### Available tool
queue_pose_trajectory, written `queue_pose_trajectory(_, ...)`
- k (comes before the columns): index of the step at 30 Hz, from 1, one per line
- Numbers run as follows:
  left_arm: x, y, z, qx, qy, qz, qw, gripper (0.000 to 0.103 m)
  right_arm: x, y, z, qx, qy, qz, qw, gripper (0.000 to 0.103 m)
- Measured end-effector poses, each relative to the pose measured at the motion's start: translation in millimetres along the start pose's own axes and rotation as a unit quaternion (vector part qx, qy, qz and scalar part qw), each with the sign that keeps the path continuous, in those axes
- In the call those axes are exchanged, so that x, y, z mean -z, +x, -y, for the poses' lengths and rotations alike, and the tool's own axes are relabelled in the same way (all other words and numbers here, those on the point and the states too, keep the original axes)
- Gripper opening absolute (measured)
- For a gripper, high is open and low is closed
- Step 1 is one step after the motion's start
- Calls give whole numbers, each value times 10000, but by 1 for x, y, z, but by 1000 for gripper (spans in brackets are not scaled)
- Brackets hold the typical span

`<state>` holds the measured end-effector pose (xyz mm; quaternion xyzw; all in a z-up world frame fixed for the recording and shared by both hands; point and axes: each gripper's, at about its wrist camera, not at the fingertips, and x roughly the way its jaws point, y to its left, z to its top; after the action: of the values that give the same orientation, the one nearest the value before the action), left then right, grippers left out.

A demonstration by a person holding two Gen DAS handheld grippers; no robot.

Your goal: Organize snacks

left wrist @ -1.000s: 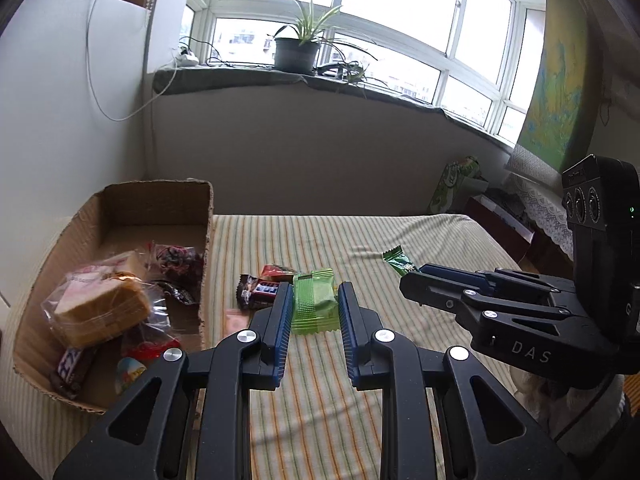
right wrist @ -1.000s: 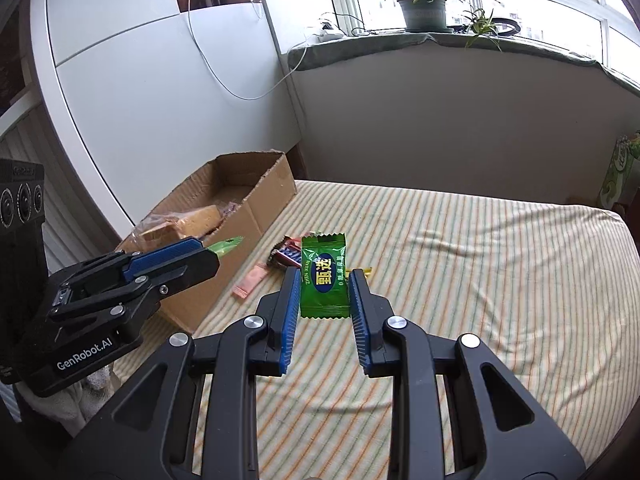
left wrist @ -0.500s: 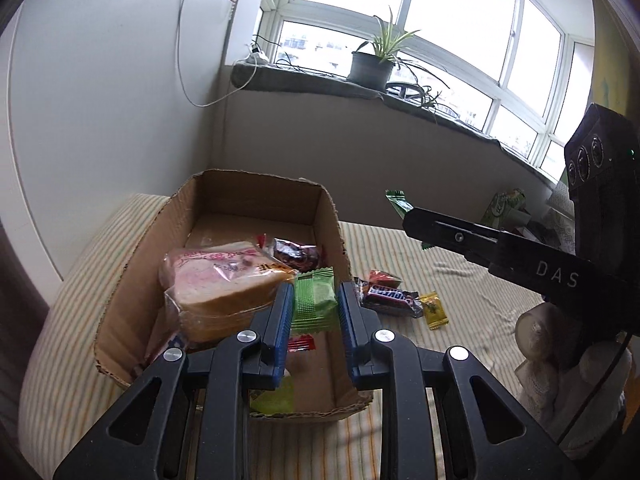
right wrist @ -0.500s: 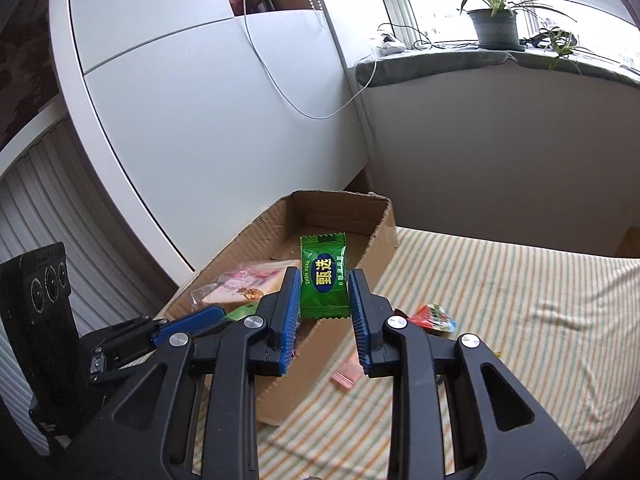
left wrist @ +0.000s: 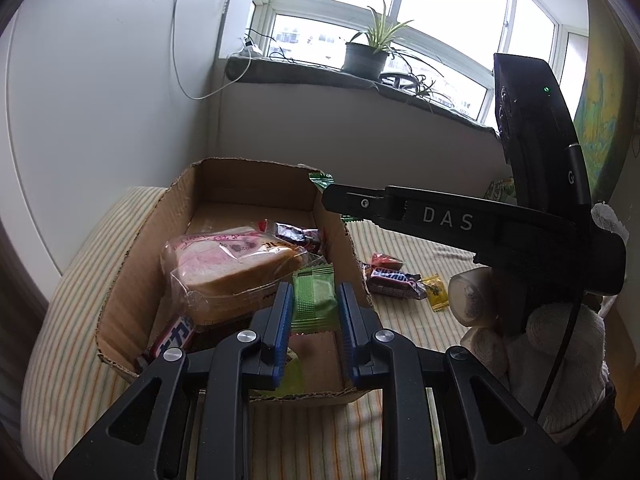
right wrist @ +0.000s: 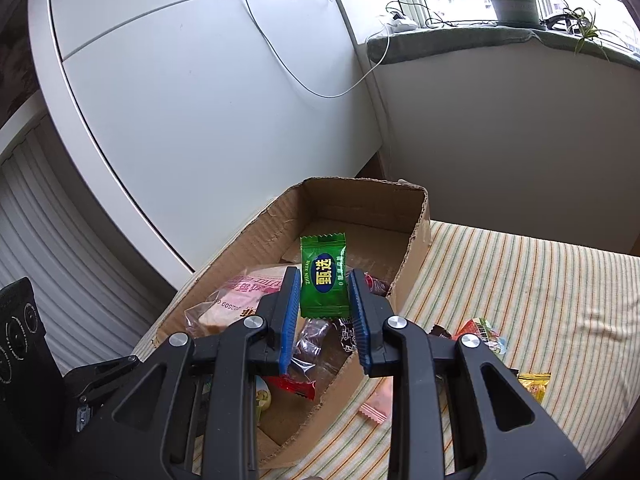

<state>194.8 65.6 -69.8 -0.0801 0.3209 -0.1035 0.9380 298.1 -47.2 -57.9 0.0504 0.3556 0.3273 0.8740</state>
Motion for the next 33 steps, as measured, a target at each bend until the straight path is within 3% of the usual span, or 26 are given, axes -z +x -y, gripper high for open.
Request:
queue_pose_trajectory(3, 0, 1, -2, 44, -72, -31, 10000, 23, 1, 1, -2, -3, -6, 21, 10000, 29)
queue_pose_trajectory(5, 0, 1, -2, 13, -123, -25, 9999, 28, 1, 0, -3, -23, 24, 33, 10000, 51)
queue_pose_trajectory(7, 0, 2, -1, 0, -108, -36, 9999, 28, 1, -4, -3, 39, 40, 128, 9999, 59)
queue_pose_trajectory(12, -1, 0, 4, 21, -77, -4, 10000, 28, -2, -17, 2, 59, 126, 260, 9996, 60)
queue_pose_trajectory(15, -2, -2, 9, 57, -53, 36, 10000, 28, -2, -25, 5, 140, 139, 324, 9993, 68)
queue_pose_trajectory(20, -2, -2, 15, 104, -20, 41, 9999, 28, 2, -40, 18, 255, 199, 399, 9987, 68)
queue_pose_trajectory(28, -4, 2, 25, 184, 39, 46, 9998, 28, 12, -60, 77, 712, 572, 342, 9952, 68)
queue_pose_trajectory(33, -5, 7, 37, 251, 125, 28, 9996, 28, 20, -47, 113, 540, 925, -31, 9942, 68)
